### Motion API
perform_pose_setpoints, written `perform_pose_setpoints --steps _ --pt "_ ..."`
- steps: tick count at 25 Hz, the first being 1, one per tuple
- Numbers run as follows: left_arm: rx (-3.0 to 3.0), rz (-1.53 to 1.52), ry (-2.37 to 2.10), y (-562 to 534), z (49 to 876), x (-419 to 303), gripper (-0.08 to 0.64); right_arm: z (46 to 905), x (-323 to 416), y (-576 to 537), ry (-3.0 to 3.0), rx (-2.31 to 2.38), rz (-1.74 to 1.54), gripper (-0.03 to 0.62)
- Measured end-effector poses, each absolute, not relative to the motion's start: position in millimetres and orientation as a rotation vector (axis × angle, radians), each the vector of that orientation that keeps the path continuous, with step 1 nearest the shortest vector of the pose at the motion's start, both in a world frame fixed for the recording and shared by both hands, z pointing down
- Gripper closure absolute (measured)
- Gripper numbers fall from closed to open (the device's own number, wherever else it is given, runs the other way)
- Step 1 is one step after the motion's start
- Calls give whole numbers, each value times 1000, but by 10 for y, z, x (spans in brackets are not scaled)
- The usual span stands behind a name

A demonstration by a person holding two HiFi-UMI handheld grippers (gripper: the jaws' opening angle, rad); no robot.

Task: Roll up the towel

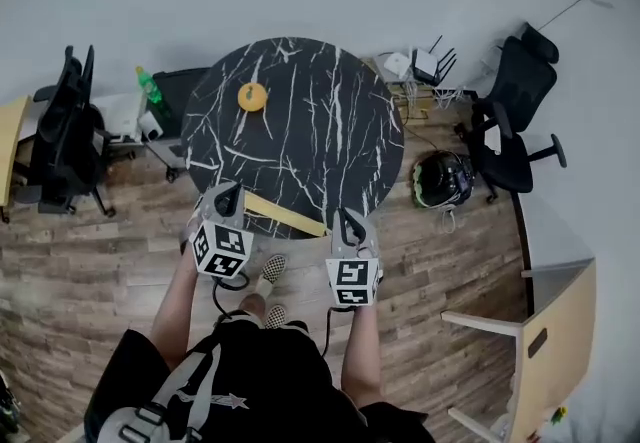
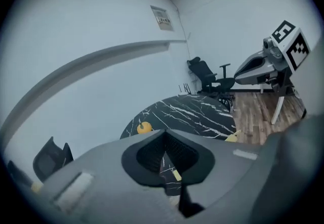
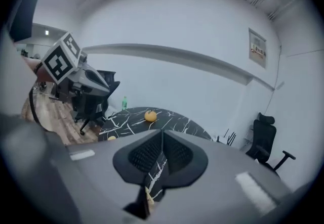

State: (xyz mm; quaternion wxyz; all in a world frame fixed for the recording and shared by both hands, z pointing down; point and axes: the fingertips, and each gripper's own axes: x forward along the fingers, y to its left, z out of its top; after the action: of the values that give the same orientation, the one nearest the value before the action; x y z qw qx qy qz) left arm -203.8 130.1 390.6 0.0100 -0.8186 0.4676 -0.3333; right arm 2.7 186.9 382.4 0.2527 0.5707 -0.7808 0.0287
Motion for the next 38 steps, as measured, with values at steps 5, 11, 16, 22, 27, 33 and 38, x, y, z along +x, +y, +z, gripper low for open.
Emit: perform_pose_setpoints --steps 5,11,16,22,27,33,38 --pt "-2618 -803 1555 1865 3497 -2094 549 3312 -101 2336 -2197 1643 -6 588" --pt "-2707 -612 1623 2501 3250 -2262 549 3043 -252 2954 -2276 1703 -46 588" --pt "-2749 -595 1608 2991 3313 -2309 549 3075 -311 3439 -2299 1723 -19 588" --pt "-2779 -576 1605 3363 3305 -2352 551 3113 -387 3755 -2309 1721 -6 588" --pt "-2755 -561 1593 3503 3237 -2365 551 3085 -434 3856 -2314 1713 -19 588" --pt "-2746 -565 1577 3604 3207 -2368 551 3062 -475 3900 -2318 1707 -29 588" --pt "-2749 -568 1568 3653 3203 -2361 551 3037 -495 3930 -2323 1704 -34 588"
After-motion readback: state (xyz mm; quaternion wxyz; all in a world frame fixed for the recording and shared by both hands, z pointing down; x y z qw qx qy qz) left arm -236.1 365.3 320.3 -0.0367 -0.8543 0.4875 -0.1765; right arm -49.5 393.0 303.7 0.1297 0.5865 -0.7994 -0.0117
